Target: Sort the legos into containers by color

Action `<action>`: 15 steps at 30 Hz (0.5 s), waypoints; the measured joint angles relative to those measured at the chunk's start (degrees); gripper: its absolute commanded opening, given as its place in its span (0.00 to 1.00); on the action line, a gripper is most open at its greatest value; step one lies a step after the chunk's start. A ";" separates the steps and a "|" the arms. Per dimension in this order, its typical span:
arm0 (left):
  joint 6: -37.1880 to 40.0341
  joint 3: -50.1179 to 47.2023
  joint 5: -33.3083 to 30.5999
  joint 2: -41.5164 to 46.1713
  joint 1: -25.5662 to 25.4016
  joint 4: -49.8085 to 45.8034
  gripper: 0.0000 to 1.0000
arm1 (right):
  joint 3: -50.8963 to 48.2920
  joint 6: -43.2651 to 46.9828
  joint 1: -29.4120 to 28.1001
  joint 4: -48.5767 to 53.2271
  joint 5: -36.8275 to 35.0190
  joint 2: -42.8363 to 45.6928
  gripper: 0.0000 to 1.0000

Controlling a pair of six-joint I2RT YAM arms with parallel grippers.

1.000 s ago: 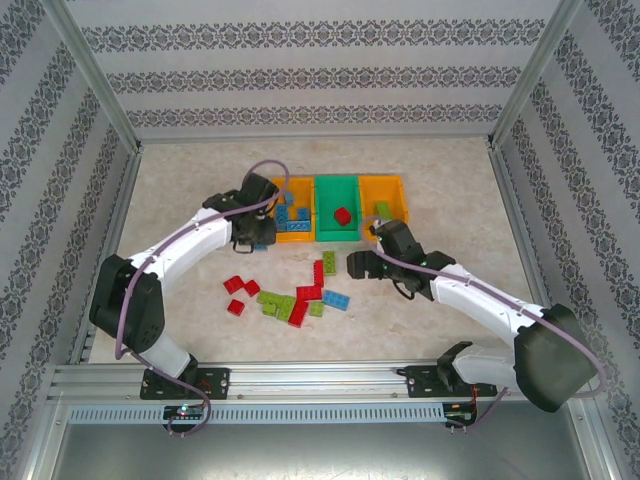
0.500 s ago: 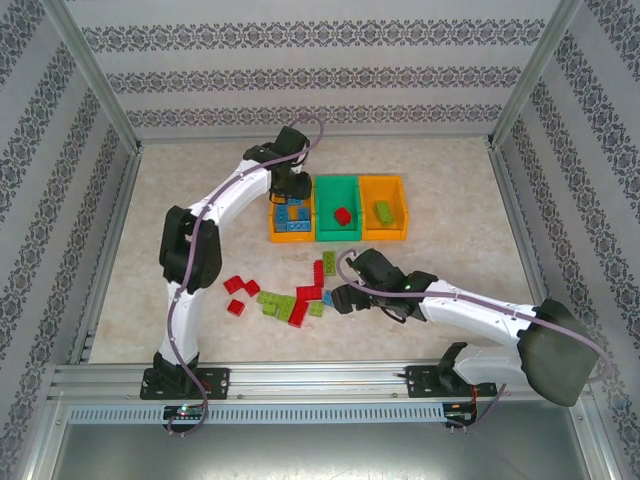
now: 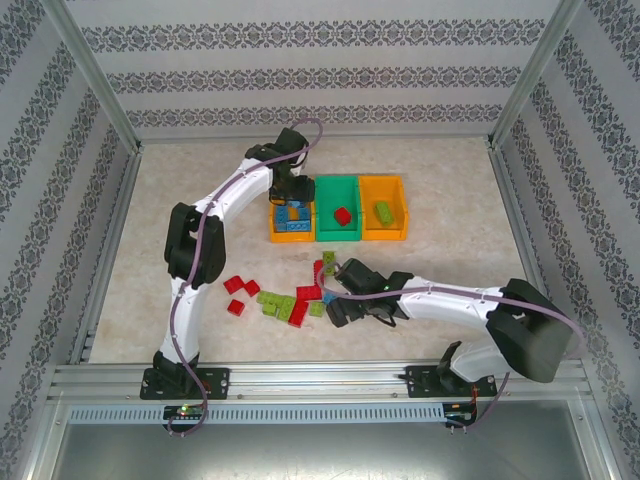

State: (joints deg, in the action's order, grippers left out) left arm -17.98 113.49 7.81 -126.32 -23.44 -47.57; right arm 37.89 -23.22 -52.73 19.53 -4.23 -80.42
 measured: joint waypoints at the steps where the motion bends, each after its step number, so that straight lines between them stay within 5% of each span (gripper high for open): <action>1: 0.00 -1.14 0.22 0.83 0.00 0.11 0.63 | 0.59 0.55 -0.39 0.07 -0.35 -0.63 0.95; 9: -0.44 -13.90 2.47 13.49 0.00 3.10 0.75 | 5.88 6.14 -1.81 1.88 -2.05 -6.93 0.90; 15: -1.51 -22.99 3.54 23.06 0.00 6.97 0.88 | 8.57 9.55 -1.79 3.10 -1.44 -10.73 0.73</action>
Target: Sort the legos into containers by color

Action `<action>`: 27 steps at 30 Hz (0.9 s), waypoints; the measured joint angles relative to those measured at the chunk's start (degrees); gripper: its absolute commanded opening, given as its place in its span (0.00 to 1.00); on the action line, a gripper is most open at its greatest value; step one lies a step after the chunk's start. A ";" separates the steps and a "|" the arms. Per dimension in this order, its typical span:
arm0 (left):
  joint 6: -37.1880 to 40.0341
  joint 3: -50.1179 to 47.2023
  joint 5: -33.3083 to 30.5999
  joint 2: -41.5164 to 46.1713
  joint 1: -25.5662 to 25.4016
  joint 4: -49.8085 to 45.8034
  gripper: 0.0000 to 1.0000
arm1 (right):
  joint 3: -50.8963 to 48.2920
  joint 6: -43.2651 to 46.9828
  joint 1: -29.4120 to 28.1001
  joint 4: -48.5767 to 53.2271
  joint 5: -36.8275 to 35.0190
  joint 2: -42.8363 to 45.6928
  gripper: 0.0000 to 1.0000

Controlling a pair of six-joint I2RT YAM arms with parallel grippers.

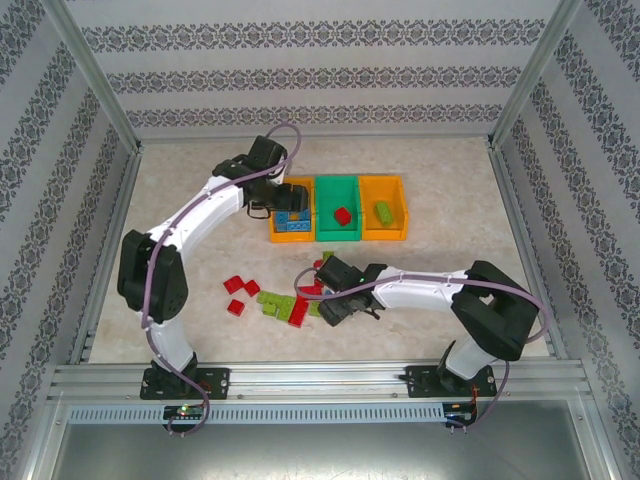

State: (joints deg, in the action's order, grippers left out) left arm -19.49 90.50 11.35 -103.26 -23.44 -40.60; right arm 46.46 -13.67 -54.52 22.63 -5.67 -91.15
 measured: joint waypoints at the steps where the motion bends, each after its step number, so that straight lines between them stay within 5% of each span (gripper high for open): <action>1: -0.07 -1.20 0.11 1.05 0.00 0.57 0.90 | 0.44 0.35 0.00 0.20 0.22 -0.37 0.69; 11: -0.96 -13.94 0.68 10.05 1.79 3.78 0.93 | 2.38 1.55 -0.11 1.20 3.32 -2.10 0.32; 27: -2.03 -25.22 -0.48 19.52 4.07 5.57 0.95 | 2.71 0.39 0.94 6.08 4.83 7.61 0.29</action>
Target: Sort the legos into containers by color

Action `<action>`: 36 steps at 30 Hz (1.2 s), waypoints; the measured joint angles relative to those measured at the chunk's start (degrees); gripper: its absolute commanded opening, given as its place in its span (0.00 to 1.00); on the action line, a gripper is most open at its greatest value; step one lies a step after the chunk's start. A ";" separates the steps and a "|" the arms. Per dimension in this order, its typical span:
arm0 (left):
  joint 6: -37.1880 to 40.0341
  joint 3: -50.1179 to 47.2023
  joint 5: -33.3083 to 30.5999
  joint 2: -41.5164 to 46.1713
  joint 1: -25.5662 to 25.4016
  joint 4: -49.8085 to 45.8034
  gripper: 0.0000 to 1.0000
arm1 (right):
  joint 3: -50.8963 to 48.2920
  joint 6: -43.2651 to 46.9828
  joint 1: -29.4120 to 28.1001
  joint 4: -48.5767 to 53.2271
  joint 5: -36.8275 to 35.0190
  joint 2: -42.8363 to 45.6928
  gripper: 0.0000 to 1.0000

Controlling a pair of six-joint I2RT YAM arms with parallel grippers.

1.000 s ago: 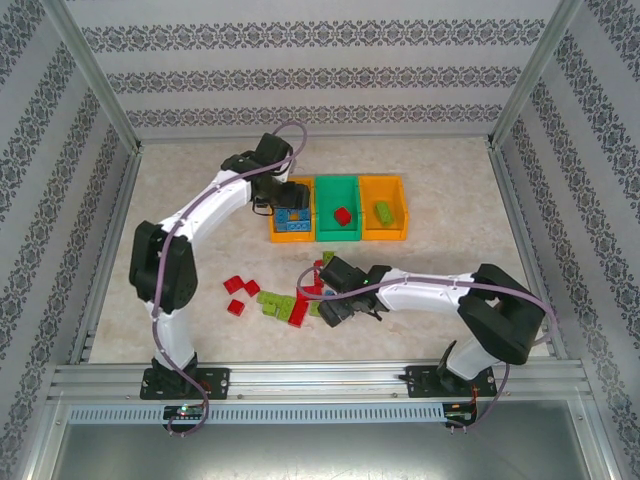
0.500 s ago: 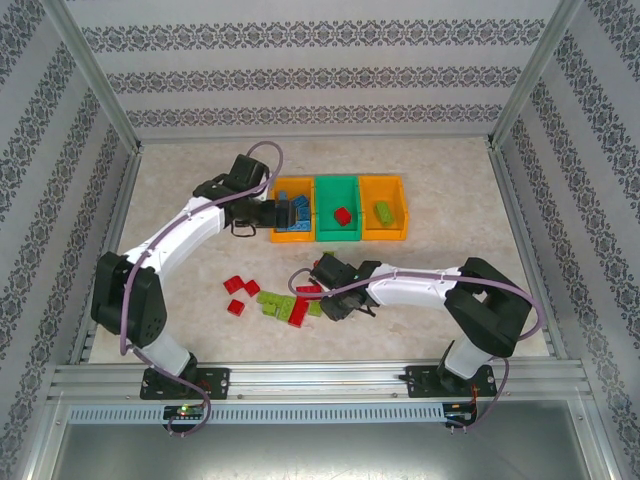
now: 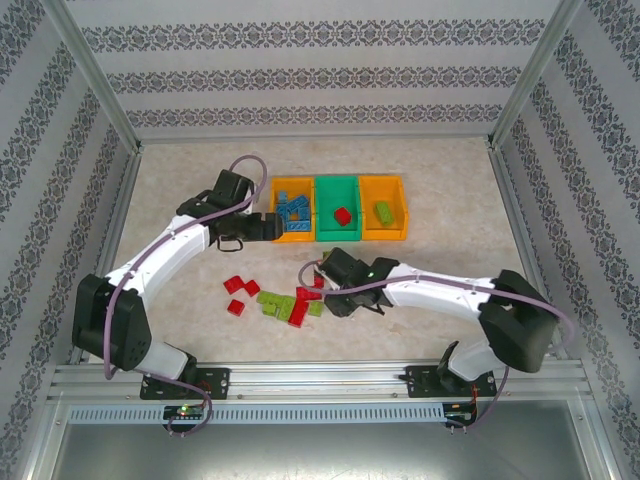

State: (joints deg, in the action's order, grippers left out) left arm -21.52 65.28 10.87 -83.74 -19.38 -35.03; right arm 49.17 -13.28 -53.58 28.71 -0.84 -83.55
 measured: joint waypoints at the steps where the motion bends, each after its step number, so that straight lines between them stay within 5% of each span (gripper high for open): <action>1: -0.07 -0.68 -0.42 0.59 0.13 0.00 0.95 | 0.42 0.00 0.66 0.00 0.61 1.09 0.30; 9: -0.20 -6.93 -3.58 5.75 1.05 0.09 0.99 | 13.38 -3.02 9.84 -3.93 6.27 -2.05 0.28; 21: -0.44 -13.94 -7.15 8.55 1.11 0.13 1.00 | 42.34 -12.72 18.64 -8.20 11.47 -28.61 0.31; 36: -1.36 -18.32 -6.08 9.20 1.11 0.00 1.00 | 56.89 -17.57 19.74 -2.80 12.31 -42.62 0.59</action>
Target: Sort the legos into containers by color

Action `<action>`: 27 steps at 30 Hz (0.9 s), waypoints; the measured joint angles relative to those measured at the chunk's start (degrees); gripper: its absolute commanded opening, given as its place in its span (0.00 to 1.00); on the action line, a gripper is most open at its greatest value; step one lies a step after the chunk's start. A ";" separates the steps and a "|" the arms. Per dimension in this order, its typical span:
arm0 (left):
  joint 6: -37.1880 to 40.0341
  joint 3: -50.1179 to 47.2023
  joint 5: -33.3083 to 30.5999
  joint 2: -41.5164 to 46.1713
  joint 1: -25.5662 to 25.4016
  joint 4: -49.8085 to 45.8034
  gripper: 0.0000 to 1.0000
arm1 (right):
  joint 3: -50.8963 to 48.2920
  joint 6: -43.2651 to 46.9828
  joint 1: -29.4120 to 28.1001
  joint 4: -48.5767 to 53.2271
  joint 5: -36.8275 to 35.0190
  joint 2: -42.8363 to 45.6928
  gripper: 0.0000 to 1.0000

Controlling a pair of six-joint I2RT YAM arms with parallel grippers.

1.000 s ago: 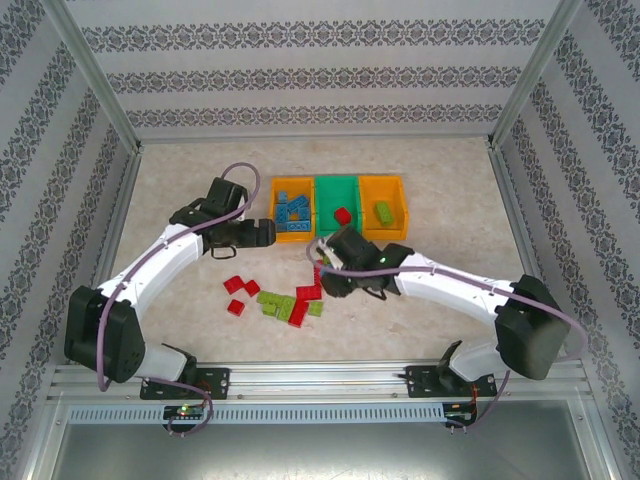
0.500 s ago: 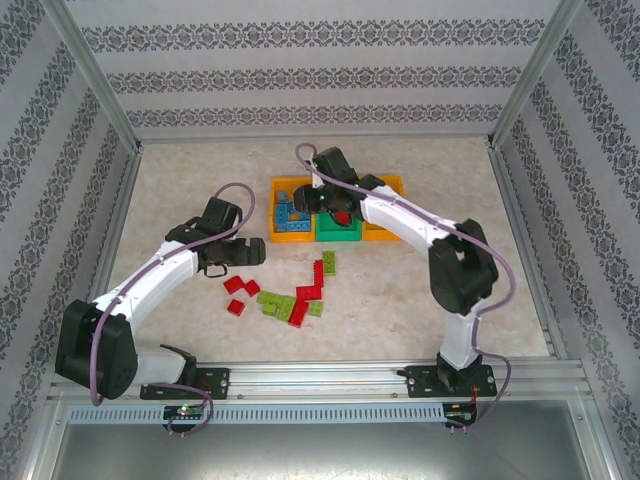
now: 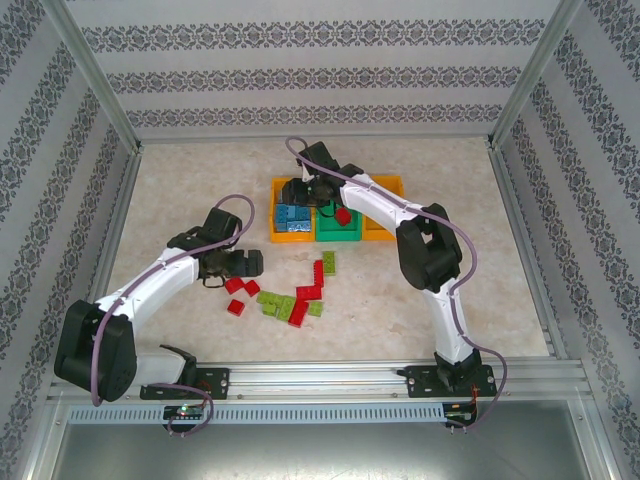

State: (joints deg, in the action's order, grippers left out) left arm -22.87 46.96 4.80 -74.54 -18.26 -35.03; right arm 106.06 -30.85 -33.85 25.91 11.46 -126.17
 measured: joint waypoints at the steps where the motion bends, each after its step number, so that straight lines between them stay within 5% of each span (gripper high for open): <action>1: 0.17 -0.07 0.42 0.00 -0.02 0.02 0.99 | 0.07 -0.26 0.00 0.13 0.02 0.00 0.59; 10: -0.44 -0.39 2.64 -0.02 -2.82 -0.04 0.92 | -1.44 -0.81 0.00 -1.09 1.18 0.94 0.68; 27: -18.62 -4.52 3.15 1.64 -7.30 -0.44 0.80 | -19.10 -0.70 0.00 -8.66 0.44 18.14 0.78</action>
State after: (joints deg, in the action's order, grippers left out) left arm -41.50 42.44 7.94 -72.90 -25.56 -35.46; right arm 86.96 -31.55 -33.85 17.26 11.90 -108.03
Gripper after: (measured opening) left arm 0.821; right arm 0.775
